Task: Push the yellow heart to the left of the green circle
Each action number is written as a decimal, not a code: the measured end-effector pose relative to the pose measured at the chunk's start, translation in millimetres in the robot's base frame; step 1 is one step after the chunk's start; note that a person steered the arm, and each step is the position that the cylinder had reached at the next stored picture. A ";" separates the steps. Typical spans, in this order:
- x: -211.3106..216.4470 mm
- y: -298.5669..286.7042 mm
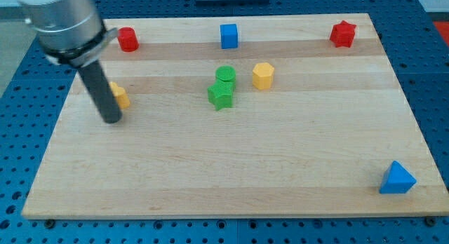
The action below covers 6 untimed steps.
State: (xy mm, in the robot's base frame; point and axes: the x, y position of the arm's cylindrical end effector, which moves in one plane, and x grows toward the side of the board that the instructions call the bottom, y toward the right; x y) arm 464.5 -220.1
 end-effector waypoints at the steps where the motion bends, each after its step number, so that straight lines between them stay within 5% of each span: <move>1: 14.3 -34.7; 4: -31.4 -50.2; 6: -46.2 18.9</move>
State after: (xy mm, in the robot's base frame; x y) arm 418.3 -201.2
